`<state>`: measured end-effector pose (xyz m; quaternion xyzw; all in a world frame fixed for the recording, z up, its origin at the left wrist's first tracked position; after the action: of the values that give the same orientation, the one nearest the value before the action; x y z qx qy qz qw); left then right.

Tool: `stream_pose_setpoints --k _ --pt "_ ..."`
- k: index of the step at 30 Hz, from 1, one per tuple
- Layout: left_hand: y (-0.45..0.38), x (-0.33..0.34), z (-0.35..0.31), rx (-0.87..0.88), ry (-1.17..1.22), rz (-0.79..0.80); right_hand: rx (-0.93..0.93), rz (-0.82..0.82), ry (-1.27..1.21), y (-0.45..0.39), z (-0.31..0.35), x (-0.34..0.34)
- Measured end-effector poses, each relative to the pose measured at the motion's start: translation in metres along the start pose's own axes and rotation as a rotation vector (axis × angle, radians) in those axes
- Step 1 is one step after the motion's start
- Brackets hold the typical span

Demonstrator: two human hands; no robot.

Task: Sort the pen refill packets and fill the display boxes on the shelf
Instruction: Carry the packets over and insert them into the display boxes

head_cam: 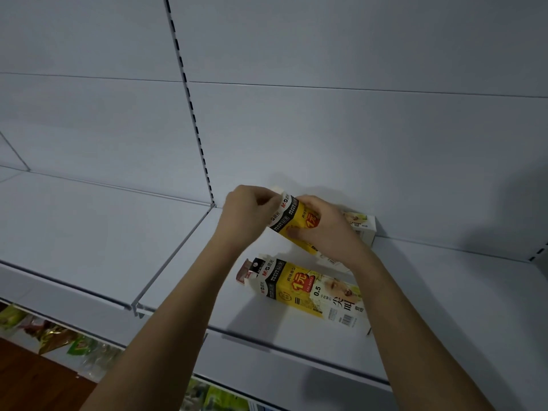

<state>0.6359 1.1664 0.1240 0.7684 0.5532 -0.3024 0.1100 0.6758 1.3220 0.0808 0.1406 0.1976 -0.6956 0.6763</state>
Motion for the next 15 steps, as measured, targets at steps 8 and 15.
stream_pose_setpoints --k 8,15 --pt "0.006 0.044 0.034 -0.144 -0.041 0.214 0.133 0.111 0.291 0.009 -0.018 0.011" --pt "0.011 0.049 0.042 -0.112 -0.239 0.166 0.148 0.136 0.353 0.012 -0.022 0.011"
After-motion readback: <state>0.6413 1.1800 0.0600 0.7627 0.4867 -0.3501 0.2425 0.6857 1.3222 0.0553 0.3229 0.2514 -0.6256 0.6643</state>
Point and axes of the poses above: each hand's wrist, its own y-axis away from the middle knuckle, its own x-axis out of the palm, z = x × y, the point moved 6 cm from there along -y, towards the middle knuckle, and after that the axes turned 6 degrees about z, right-handed, at the moved point
